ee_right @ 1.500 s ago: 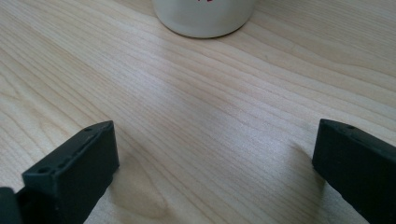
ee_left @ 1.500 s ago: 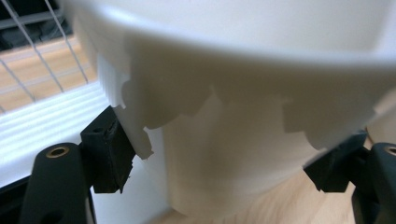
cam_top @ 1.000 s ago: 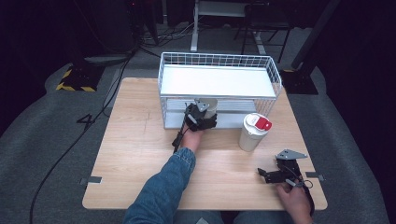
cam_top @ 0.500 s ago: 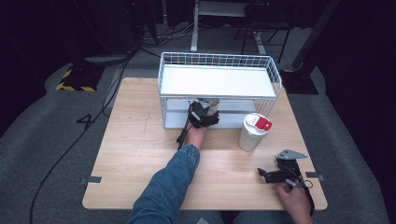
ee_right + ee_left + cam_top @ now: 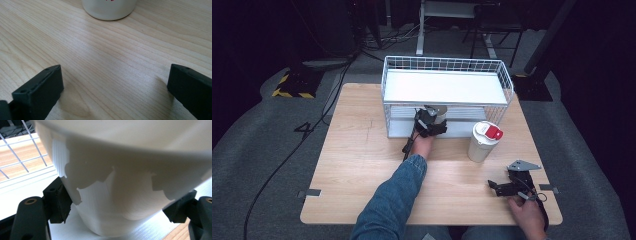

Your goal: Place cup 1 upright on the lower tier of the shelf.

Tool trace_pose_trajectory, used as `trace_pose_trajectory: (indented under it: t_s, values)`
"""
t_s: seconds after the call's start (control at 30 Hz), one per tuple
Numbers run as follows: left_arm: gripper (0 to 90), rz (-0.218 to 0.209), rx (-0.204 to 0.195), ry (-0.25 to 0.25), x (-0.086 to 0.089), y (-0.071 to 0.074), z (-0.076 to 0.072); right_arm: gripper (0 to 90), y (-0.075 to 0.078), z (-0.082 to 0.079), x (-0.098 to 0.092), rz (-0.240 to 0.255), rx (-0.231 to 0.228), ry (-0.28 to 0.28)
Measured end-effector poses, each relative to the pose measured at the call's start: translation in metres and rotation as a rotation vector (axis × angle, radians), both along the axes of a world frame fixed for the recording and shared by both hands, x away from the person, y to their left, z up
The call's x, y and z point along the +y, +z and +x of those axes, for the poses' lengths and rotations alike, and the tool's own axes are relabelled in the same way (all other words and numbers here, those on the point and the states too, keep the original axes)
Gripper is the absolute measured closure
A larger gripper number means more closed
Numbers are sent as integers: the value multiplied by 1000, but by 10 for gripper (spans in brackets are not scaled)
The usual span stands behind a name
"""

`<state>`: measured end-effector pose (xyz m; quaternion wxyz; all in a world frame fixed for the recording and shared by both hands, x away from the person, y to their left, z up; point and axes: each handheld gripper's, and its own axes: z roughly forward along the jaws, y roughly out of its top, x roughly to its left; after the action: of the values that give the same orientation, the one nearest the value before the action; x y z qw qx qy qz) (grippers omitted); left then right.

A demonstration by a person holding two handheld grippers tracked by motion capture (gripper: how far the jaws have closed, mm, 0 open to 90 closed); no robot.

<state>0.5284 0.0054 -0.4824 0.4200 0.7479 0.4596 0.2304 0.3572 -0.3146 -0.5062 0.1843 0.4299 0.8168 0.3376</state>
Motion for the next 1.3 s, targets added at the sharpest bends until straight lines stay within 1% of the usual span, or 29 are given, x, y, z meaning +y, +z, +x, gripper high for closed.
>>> trace_pose_trajectory:
  t_s: [0.03,0.07,0.1,0.13,0.17,0.2,0.23,0.27,0.3,0.33,0.37,0.4,0.5,0.57,0.63,0.77,0.8,0.83,0.9,0.93,0.97,1.0,1.03,1.07,1.1,1.13,1.23,1.27,1.3]
  values:
    - [228,0,0,0,0,0,0,4,0,0,0,0,0,0]
    - [228,-18,0,4,-1,-1,0,4,0,0,0,0,0,0]
    - [228,-6,6,-5,1,-1,1,4,0,0,0,0,0,0]
    - [228,-6,6,-5,1,-1,1,4,0,0,0,0,0,0]
    - [227,-15,6,3,0,-1,1,4,0,0,0,0,0,0]
    - [226,-11,9,2,0,-1,1,4,0,0,0,0,0,0]
    - [215,4,16,-9,1,0,2,4,0,0,0,0,0,0]
    - [185,4,16,-9,1,0,2,4,0,0,0,0,0,0]
    - [185,2,22,-13,2,0,3,4,0,0,0,0,0,0]
    - [154,-9,28,-4,2,1,3,4,0,0,0,0,0,0]
    - [150,-9,28,-4,2,1,3,4,0,0,0,0,0,0]
    - [150,-17,30,21,1,1,4,4,0,0,0,0,0,0]
    - [139,-20,39,16,2,2,3,4,0,0,0,0,0,0]
    - [119,-22,38,16,1,2,3,4,0,0,0,0,1,1]
    - [48,-25,39,13,1,5,1,4,0,0,0,0,1,0]
    - [46,-27,31,6,3,8,-3,4,0,0,0,0,2,1]
    - [45,-10,31,-3,6,11,-6,4,0,0,0,0,2,1]
    - [45,-10,31,-3,6,11,-6,4,0,0,0,0,2,1]
    - [45,-41,42,-20,9,13,-10,4,0,0,0,0,1,0]
    - [42,-46,46,-17,10,14,-12,4,0,0,0,0,2,1]
    - [31,-41,47,-19,11,15,-15,4,0,0,0,0,1,0]
    - [28,-41,47,-19,11,15,-15,4,0,0,0,0,1,0]
    - [28,-38,39,-47,13,18,-20,4,0,0,0,0,1,0]
    - [28,-38,39,-47,13,18,-20,4,0,0,0,0,1,0]
    - [28,-45,44,-21,12,19,-27,4,0,0,0,0,1,0]
    - [28,-45,44,-21,12,19,-27,4,0,0,0,0,1,0]
    - [28,-51,44,-32,15,22,-36,4,0,0,0,0,1,0]
    - [29,-51,44,-32,15,22,-36,4,0,0,0,0,1,0]
    - [29,-51,44,-36,17,24,-41,4,0,0,0,-1,1,0]
